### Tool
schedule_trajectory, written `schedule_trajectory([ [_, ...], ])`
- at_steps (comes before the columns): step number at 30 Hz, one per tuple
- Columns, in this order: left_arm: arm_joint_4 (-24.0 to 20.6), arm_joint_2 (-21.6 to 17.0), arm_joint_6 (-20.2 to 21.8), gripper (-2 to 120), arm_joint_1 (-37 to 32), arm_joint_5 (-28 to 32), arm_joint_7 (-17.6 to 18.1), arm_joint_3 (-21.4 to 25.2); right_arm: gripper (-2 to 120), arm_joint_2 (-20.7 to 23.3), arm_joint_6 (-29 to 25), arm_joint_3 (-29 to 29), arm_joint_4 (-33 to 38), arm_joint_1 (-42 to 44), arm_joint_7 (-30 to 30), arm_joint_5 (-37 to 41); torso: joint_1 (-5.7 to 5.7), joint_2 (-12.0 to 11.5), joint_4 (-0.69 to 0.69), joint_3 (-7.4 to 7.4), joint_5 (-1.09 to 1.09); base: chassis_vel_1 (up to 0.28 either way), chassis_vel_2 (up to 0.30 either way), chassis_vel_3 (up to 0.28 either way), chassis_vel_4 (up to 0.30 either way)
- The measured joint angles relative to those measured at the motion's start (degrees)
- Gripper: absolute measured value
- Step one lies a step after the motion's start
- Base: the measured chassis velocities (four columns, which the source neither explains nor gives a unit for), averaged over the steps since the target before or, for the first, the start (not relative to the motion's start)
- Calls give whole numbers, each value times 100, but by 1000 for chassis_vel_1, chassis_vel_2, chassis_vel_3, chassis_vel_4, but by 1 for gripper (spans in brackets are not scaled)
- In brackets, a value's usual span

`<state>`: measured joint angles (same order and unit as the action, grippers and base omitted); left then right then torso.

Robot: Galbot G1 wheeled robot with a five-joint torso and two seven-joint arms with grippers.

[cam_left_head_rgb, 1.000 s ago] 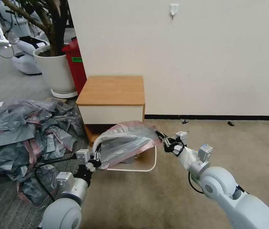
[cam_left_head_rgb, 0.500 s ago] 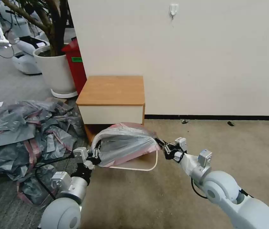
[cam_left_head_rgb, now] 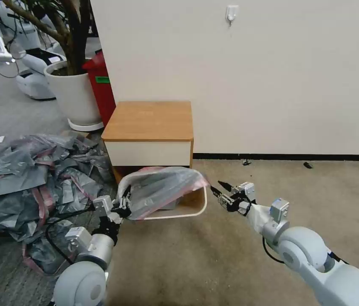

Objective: Pick up the garbage bag from the table and place it over the trash can.

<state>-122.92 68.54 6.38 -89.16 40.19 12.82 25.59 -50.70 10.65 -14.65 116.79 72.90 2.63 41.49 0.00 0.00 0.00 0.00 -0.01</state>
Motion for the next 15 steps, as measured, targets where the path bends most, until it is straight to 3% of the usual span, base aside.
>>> schedule_trajectory([
  [5, 101, 30, 16, 4, -1, -23, 37, 62, 80, -262, 85, -496, 445, 215, -251, 417, 0, 0, 0, 0, 1, 0, 0, 0, 0],
  [8, 155, 86, 13, 4, 21, -25, 39, 92, 92, -459, 177, -766, 1058, 597, -567, 1335, 0, 0, 0, 0, 0, 0, 0, 0, 0],
  [12, 200, 141, -20, 4, 53, -30, 32, 80, 100, -605, 149, -624, 1658, 1008, -728, 2124, 0, 0, 0, -1, 0, 0, 0, 0, 0],
  [15, 218, 178, -48, 4, 83, -66, 27, 61, 100, -679, 161, -328, 1910, 1153, -867, 2215, 0, 0, 0, -1, -1, 0, 0, 0, 0],
])
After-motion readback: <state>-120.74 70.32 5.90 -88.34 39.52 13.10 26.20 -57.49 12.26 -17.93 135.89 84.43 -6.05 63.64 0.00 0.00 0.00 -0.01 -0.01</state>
